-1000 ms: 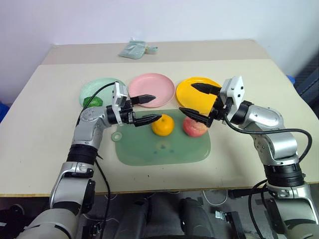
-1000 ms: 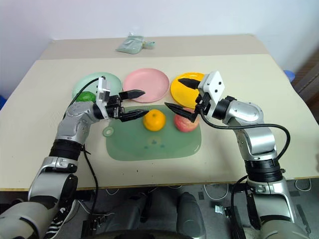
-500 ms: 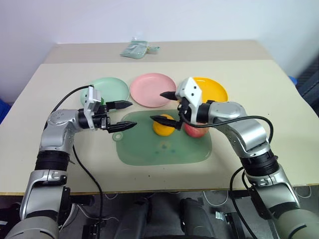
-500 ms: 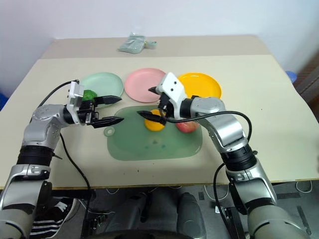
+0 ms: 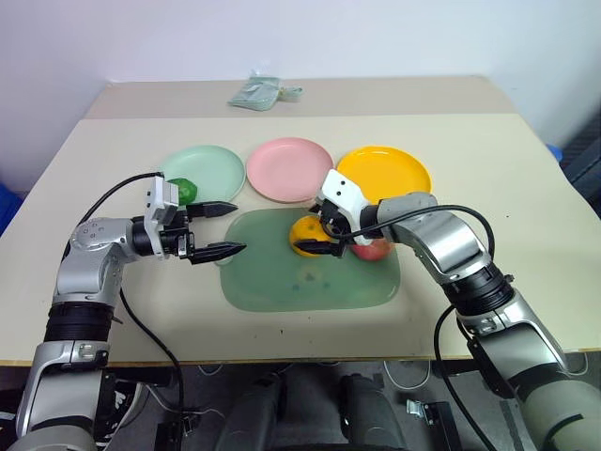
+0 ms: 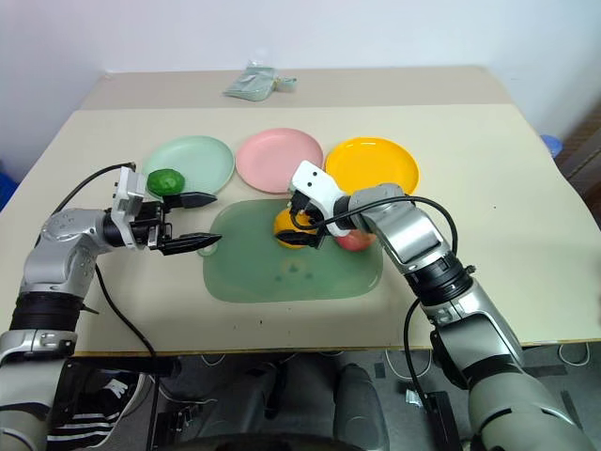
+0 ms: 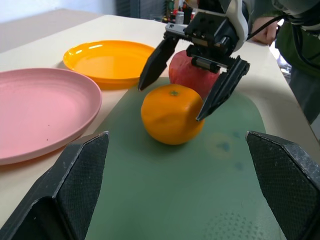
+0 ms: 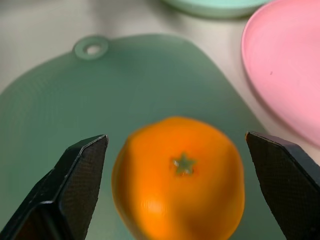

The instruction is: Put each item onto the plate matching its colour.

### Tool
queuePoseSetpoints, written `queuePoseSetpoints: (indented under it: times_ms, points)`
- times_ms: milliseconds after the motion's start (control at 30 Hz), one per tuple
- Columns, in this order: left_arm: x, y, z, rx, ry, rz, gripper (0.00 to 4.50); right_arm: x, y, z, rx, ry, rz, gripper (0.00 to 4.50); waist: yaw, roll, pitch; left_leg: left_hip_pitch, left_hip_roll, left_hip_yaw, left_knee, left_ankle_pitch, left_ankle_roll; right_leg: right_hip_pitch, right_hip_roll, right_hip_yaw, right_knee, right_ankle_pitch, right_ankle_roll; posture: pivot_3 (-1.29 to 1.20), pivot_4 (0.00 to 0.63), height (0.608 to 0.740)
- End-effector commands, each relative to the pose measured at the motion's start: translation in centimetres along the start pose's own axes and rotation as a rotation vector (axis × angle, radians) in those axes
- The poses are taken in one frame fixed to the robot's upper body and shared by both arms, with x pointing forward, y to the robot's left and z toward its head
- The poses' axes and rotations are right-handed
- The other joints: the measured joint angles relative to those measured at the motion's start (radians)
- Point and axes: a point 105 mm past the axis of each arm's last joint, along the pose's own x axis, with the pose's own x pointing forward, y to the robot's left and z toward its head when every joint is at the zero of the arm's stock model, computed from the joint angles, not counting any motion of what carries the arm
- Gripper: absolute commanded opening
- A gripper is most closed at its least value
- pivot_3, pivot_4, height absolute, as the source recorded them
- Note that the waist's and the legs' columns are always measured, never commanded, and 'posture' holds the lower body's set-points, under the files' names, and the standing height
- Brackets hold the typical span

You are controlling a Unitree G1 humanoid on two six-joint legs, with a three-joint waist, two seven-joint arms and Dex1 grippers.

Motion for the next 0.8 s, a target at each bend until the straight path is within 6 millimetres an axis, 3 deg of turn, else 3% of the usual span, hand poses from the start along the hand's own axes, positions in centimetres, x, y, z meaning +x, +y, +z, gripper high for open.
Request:
queuePoseSetpoints:
  times_ms: [33, 167, 300, 433, 567, 700, 800]
  points:
    - [-0.3, 0.1, 0.9, 0.043, -0.021, 0.005, 4.50, -0.2, 0.0, 0.7, -0.044, 0.003, 0.009, 4.25, 0.000, 0.000, 0.000, 0.000, 0.000, 0.000, 0.000, 0.000, 0.000, 0.000, 0.000, 0.000, 0.000, 0.000, 0.000, 0.00, 0.150, 0.740]
    - [0.1, 0.0, 0.8, 0.051, -0.027, -0.003, 4.50, 0.0, 0.1, 0.1, -0.028, 0.016, 0.018, 2.94, 0.000, 0.000, 0.000, 0.000, 0.000, 0.000, 0.000, 0.000, 0.000, 0.000, 0.000, 0.000, 0.000, 0.000, 0.000, 0.00, 0.150, 0.740]
    - [0.4, -0.1, 0.9, 0.062, -0.030, -0.009, 4.50, -0.2, -0.2, 0.3, -0.029, 0.003, 0.000, 2.89, 0.000, 0.000, 0.000, 0.000, 0.000, 0.000, 0.000, 0.000, 0.000, 0.000, 0.000, 0.000, 0.000, 0.000, 0.000, 0.00, 0.150, 0.740]
    - [0.6, 0.0, 1.2, 0.066, -0.041, -0.005, 4.50, -1.4, -0.9, 3.8, 0.043, -0.179, -0.004, 2.89, -0.001, 0.000, 0.000, 0.000, 0.000, 0.000, 0.000, 0.000, 0.000, 0.000, 0.000, 0.000, 0.000, 0.000, 0.000, 0.00, 0.150, 0.740]
    - [0.9, 0.7, 2.2, 0.085, -0.094, 0.035, 4.50, -3.8, -4.4, 6.7, 0.128, -0.349, -0.144, 2.89, 0.000, 0.000, 0.000, 0.000, 0.000, 0.000, 0.000, 0.000, 0.000, 0.000, 0.000, 0.000, 0.000, 0.000, 0.000, 0.00, 0.150, 0.740]
    - [1.1, 1.5, 3.6, 0.118, -0.156, 0.080, 4.50, -5.8, -9.2, 6.2, 0.115, -0.360, -0.393, 2.89, 0.004, 0.000, 0.000, 0.000, 0.000, 0.000, 0.000, 0.000, 0.000, 0.000, 0.000, 0.000, 0.000, 0.001, 0.000, 0.00, 0.150, 0.740]
    - [1.1, 1.7, 4.0, 0.123, -0.170, 0.090, 4.50, -7.1, -12.1, 4.5, 0.090, -0.298, -0.559, 2.89, 0.003, 0.000, 0.000, 0.000, 0.000, 0.000, 0.000, 0.000, 0.000, 0.000, 0.000, 0.000, 0.000, 0.001, 0.000, 0.00, 0.150, 0.740]
